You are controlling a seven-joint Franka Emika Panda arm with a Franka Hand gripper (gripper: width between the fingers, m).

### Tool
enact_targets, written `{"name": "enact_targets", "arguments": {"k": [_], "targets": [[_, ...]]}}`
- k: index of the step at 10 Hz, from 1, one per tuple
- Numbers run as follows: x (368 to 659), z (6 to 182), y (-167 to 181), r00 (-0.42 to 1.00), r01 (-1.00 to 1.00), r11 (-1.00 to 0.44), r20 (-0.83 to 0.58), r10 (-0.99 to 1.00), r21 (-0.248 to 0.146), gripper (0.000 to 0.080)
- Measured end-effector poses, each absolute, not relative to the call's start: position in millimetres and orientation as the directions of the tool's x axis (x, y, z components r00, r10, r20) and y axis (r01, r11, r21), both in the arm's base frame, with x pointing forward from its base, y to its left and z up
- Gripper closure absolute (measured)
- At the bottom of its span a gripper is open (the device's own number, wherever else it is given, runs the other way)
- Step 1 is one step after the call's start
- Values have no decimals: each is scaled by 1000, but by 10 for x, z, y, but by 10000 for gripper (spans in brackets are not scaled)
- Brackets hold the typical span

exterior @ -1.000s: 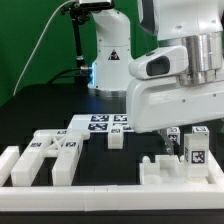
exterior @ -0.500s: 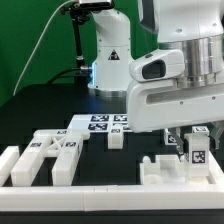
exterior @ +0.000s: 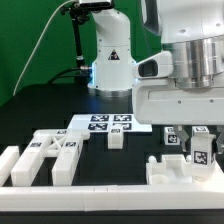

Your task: Assemble chair

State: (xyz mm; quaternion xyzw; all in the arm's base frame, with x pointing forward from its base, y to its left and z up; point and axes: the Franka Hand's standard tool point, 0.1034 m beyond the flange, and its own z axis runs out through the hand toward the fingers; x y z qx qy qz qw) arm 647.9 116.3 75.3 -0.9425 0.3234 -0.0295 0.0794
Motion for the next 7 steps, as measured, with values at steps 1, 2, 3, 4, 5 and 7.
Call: {"name": "enact_targets", "arguments": {"k": [1, 2, 3, 4, 5, 7], "targets": [[6483, 743, 1147, 693, -713, -679, -30, -720, -178, 510], [6489, 737, 1134, 578, -808, -559, -66, -814, -183, 509], [6491, 734, 1130, 485, -867, -464, -90, -870, -183, 509], [6488, 736, 1130, 484, -868, -463, -90, -871, -181, 509], [6489, 734, 1131, 490, -864, -469, -89, -867, -182, 497], [6491, 739, 1138, 574, -811, -555, -69, -816, -186, 308]]}}
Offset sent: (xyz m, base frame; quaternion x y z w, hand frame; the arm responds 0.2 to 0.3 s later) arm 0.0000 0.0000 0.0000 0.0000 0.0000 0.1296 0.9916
